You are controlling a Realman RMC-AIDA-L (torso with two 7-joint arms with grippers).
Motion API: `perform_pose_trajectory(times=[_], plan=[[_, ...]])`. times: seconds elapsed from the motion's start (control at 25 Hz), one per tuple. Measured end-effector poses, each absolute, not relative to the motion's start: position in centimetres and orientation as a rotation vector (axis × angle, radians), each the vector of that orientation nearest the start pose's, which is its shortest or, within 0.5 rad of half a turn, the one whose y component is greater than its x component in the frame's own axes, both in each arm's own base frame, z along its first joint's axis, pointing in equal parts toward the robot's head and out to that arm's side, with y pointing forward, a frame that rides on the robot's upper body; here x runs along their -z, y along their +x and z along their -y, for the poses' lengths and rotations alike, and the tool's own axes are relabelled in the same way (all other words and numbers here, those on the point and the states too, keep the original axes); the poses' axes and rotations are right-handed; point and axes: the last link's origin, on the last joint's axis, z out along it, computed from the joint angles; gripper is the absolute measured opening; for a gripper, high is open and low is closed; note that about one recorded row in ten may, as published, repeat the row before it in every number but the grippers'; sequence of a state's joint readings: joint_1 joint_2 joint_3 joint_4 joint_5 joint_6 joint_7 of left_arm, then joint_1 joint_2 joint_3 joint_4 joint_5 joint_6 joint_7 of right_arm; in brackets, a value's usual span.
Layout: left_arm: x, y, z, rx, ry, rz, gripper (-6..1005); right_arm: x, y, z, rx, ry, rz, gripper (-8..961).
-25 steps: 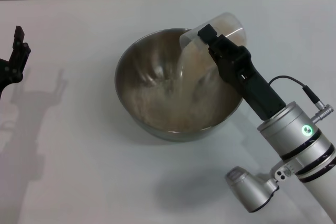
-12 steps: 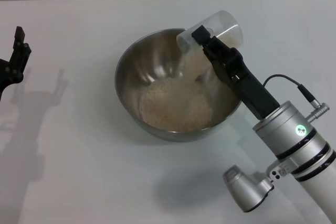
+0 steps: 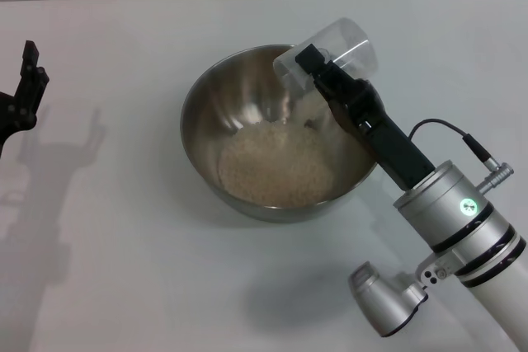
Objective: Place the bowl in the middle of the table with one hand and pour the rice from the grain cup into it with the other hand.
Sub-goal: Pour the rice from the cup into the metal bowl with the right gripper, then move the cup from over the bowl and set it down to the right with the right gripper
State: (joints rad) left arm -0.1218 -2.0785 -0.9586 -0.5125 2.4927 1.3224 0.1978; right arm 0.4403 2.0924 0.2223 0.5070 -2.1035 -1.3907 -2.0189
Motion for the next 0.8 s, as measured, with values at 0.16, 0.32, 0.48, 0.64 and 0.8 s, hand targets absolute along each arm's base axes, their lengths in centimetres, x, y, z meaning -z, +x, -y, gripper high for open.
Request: perform_pose_trajectory(times=[0.16, 0.32, 0.48, 0.64, 0.8], plan=[[1.0, -30.6, -26.5, 0.696, -1.486, 0.264, 789, 10.0, 20.2, -27.0, 0.319, -1.121, 1.445, 15], [1.0, -30.7, -26.5, 0.694, -1.487, 0.264, 788, 10.2, 20.2, -27.0, 0.371, -1.087, 1.493, 14], [1.0, -30.7, -26.5, 0.693, -1.487, 0.265, 789, 10.6, 20.1, -26.8, 0.387, -1.070, 1.528, 14], [1.0, -30.7, -26.5, 0.692, -1.485, 0.267, 790, 10.9, 19.7, -26.3, 0.377, -1.054, 1.554, 15], [1.0, -30.7, -26.4, 0.692, -1.484, 0.267, 790, 11.0, 19.7, -26.4, 0.382, -1.053, 1.561, 15]])
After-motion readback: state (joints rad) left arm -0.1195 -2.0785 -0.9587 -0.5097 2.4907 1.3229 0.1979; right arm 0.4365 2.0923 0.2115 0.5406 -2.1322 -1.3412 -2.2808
